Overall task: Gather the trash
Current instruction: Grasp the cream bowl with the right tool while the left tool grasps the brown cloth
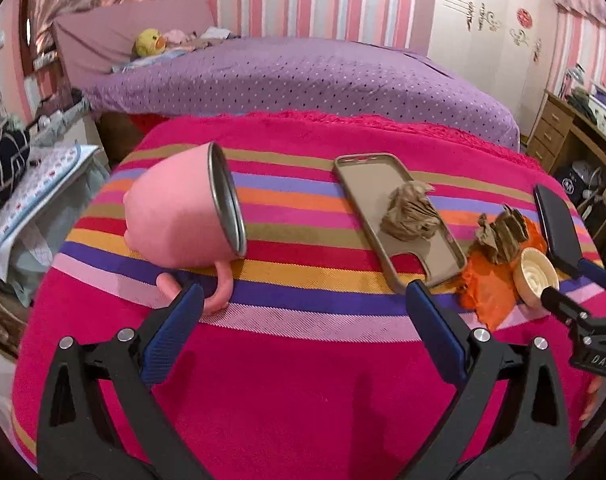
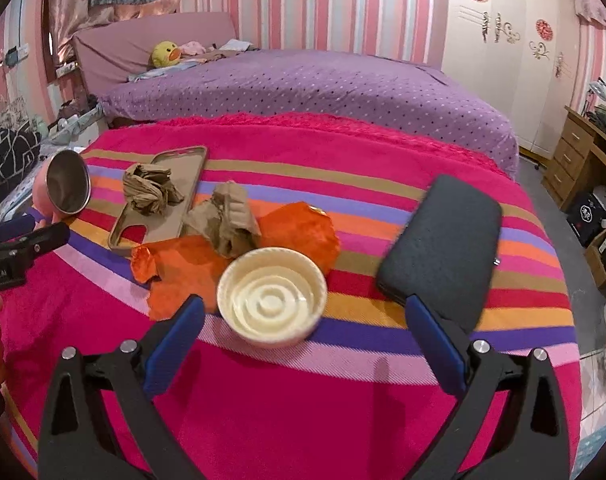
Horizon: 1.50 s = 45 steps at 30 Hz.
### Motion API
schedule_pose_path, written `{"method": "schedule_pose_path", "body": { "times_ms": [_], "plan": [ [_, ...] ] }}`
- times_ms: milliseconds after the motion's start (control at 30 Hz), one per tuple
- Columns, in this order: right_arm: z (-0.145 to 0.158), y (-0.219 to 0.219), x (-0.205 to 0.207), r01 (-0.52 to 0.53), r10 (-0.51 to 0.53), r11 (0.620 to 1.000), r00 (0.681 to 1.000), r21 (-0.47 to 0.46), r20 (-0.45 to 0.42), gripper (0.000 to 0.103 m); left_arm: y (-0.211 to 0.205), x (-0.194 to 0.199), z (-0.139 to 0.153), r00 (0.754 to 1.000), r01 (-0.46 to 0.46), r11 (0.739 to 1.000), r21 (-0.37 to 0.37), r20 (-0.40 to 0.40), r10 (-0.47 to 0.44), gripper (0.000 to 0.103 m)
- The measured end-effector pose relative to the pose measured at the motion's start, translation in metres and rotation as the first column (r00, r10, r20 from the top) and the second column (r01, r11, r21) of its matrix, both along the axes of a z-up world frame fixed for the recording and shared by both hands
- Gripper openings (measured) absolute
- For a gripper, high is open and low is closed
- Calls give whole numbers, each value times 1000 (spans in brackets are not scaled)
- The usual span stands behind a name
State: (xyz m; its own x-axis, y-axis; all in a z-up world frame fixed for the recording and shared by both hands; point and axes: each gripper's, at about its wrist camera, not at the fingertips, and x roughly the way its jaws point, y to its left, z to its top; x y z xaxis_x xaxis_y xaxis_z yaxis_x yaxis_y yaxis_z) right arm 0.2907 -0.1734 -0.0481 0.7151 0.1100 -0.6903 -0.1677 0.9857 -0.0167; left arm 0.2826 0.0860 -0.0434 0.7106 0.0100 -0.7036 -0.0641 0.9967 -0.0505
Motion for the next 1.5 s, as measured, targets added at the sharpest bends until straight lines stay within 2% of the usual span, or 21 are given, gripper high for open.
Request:
{"method": "schedule_pose_path", "body": {
  "times_ms": [33, 133, 267, 367, 467, 667, 833, 1067, 1200, 1300, 1500],
  "plan": [
    [-1, 2, 3, -7, 7, 1000, 1000, 0, -8, 97, 1, 2, -1, 1000, -3, 1000, -4, -1, 3, 97],
    [-7, 9, 11, -35, 34, 999, 998, -7, -43, 86, -2, 6, 0, 1000, -5, 1000, -13, 1, 5, 97],
    [-14, 15, 17, -73, 73, 997, 994, 0, -81, 61, -9, 9, 2, 1000, 1, 1000, -20, 8, -1, 97],
    [-10, 13, 15, -83, 84, 996, 995, 20, -62, 61, -19, 11, 5, 1000, 20, 999, -29, 13, -19, 97],
    [-4, 5, 11, -76, 77, 997, 996, 26, -34, 61, -35, 9, 8, 999, 41, 999, -3, 25, -41, 97],
    [10, -37, -1, 22, -22, 1000, 1000, 17, 17, 61, -67, 11, 11, 996, 85, 996, -36, 30, -84, 97],
    [13, -79, -5, 104, -104, 994, 994, 18, 29, 61, -109, 13, 11, 991, 123, 992, 5, 47, -124, 97],
    [12, -121, -10, 158, -159, 986, 987, 45, 20, 61, -149, 24, 5, 987, 153, 988, 22, 49, -154, 95],
    [7, -138, -11, 175, -176, 982, 984, 64, 10, 61, -165, 35, 3, 985, 166, 986, 26, 41, -167, 88],
    [4, -147, -10, 181, -182, 980, 983, 83, -2, 61, -168, 46, -1, 987, 157, 988, -3, 23, -157, 81],
    [1, -150, -7, 178, -178, 978, 984, 110, -9, 61, -175, 60, -12, 985, 171, 985, -4, -23, -171, 57]
  ]
}}
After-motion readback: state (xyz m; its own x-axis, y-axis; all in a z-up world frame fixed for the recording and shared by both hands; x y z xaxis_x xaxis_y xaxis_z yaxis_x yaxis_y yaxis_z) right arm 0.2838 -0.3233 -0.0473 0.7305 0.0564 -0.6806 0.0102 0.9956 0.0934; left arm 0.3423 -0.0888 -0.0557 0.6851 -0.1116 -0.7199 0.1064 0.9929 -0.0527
